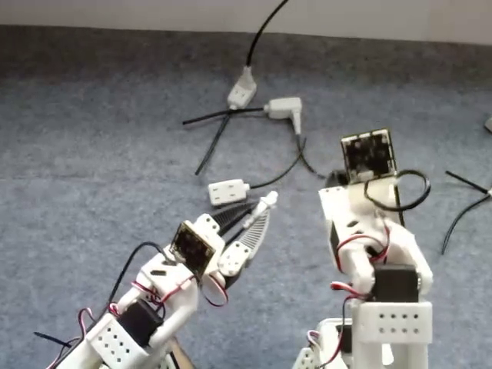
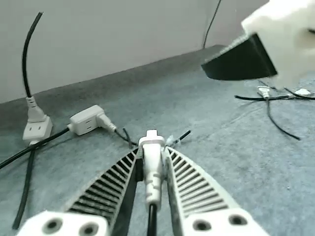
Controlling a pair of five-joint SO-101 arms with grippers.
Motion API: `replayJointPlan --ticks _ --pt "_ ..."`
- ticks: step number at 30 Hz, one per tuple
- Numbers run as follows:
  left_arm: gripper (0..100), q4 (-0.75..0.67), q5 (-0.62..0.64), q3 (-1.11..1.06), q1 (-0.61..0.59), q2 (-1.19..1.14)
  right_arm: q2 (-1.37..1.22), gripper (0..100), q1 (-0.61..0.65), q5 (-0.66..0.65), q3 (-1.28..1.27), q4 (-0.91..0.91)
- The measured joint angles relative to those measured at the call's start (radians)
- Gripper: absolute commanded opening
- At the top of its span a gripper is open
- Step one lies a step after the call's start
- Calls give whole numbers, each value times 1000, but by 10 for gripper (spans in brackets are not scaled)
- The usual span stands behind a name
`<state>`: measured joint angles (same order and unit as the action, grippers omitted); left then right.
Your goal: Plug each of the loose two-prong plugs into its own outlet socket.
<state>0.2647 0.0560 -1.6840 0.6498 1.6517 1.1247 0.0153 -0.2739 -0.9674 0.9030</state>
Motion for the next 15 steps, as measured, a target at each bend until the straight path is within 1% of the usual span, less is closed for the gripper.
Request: replayJointPlan --ticks 2,4,6,10,12,15 --pt "6 51 0 15 -49 0 0 17 -38 46 -120 -71" --pt "6 140 3 63 -106 0 -2 17 -66 120 -252 -152" --pt "7 233 34 132 -161 0 -2 17 -84 176 -376 -238" --pt "7 365 83 255 -295 -5 -2 17 -98 239 -531 -368" --pt "7 390 91 301 -322 -46 -2 17 -94 249 -583 -422" --pt "7 434 89 400 -327 -192 -2 17 -94 253 -635 -479"
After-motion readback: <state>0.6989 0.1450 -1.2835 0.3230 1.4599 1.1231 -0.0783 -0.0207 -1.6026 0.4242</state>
